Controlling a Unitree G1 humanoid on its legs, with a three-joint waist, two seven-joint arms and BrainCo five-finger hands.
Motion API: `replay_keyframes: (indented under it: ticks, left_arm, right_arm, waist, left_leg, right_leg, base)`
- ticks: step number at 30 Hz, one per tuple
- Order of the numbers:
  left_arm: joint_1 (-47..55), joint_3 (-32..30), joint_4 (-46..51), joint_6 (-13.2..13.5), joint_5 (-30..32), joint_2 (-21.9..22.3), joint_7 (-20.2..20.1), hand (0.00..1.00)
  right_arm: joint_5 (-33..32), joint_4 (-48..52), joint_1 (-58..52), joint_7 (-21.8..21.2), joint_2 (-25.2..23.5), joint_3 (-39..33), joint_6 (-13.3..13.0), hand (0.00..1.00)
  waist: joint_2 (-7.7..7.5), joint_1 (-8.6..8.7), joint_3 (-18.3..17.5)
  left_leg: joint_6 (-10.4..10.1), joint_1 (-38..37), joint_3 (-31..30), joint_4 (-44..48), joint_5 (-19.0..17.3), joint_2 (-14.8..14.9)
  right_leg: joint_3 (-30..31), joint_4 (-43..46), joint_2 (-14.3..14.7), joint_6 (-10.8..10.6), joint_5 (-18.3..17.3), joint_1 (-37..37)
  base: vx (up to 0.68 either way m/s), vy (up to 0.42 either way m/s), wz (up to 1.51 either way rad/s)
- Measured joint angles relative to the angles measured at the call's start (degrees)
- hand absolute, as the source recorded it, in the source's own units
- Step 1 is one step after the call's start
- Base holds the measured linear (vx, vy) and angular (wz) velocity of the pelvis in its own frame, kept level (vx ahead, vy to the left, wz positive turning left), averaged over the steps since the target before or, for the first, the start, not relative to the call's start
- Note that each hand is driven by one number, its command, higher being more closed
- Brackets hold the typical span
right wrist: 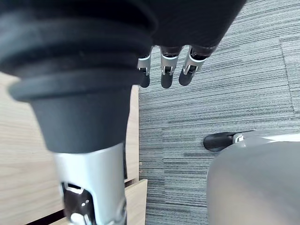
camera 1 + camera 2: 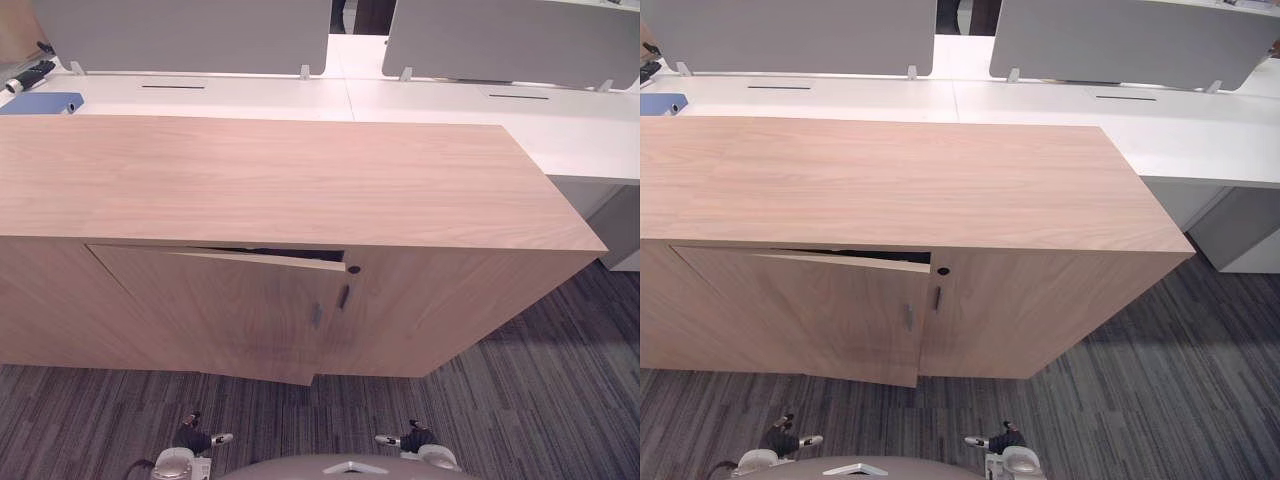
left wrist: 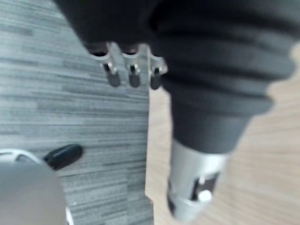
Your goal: Walk over to the cabinet, pick up the folder, carry it to the office cabinet, place the folder inside the office cabinet, then close the office cabinet door
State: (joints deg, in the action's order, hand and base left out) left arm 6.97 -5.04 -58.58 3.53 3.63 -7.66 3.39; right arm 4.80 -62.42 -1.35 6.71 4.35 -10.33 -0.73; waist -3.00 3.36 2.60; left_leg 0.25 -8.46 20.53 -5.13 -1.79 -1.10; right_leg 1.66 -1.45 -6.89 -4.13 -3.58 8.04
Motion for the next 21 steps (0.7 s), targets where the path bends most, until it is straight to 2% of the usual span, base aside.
replay_keyframes:
  ticks: [11, 21]
  left_arm:
    - [0.6, -2.8, -1.2, -0.6, 0.0, 1.0, 0.0, 0.00]
    - [1.3, -3.9, -1.2, -0.7, -0.1, 1.2, 0.1, 0.00]
  right_arm:
    - [-0.6, -1.5, 0.1, 0.0, 0.9, -2.0, 0.9, 0.00]
    - [-1.1, -1.5, 0.2, 0.0, 1.0, -2.3, 0.9, 0.00]
  waist:
    - [1.25, 0.03, 0.7]
    - [1.44, -0.08, 0.8]
  left_leg:
    - [-0.7, -1.5, 2.3, 0.0, -0.7, 1.3]
    - [-2.0, -2.8, 6.6, 0.1, -1.6, 2.3]
  right_leg:
    - [1.1, -0.3, 1.2, 0.5, 0.0, 0.4]
    - [5.1, -1.0, 2.4, 0.4, 0.6, -0.4]
  base:
    - [-0.04, -0.081, -0.13]
    - [-0.04, -0.073, -0.24]
